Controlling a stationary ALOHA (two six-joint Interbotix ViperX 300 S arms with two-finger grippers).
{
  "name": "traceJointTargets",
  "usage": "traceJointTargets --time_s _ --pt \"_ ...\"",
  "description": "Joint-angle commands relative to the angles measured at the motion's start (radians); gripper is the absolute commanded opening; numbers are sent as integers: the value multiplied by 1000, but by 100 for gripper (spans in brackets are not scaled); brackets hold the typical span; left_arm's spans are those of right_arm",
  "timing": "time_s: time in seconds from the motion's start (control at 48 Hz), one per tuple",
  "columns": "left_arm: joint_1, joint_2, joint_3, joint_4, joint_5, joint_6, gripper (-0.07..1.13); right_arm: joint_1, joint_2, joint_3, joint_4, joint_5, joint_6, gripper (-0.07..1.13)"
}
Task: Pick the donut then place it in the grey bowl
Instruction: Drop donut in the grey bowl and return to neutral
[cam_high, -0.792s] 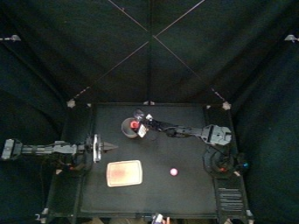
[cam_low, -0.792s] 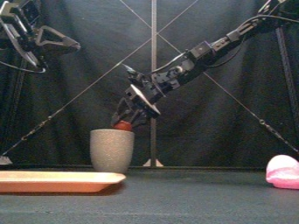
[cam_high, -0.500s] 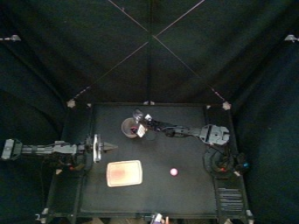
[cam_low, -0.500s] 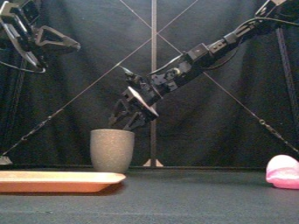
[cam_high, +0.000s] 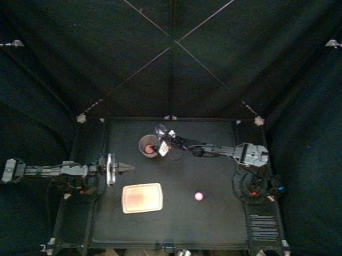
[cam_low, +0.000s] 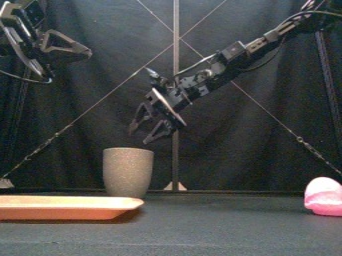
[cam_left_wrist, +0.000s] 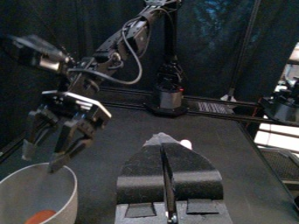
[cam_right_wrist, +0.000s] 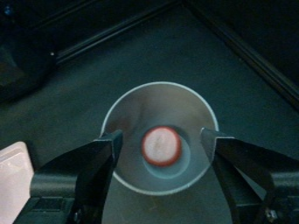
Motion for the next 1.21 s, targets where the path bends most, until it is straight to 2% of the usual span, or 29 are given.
traceJointTargets --time_s 0.021,0.167,0.458,0.583,0.771,1.208 --pt "2 5 -8 -2 -9 3 5 18 -129 52 9 -32 -2 101" --pt "2 5 -5 -2 -9 2 5 55 -247 198 11 -140 -2 101" --pt "2 5 -5 0 -9 2 5 149 -512 627 28 -529 0 101" --pt "2 5 -5 -2 -9 3 5 202 -568 735 48 -638 -2 101" --pt "2 5 -3 -2 -9 2 5 267 -604 798 44 -678 -5 101" --pt "2 5 15 -2 -9 -5 5 302 -604 825 46 -680 -3 101"
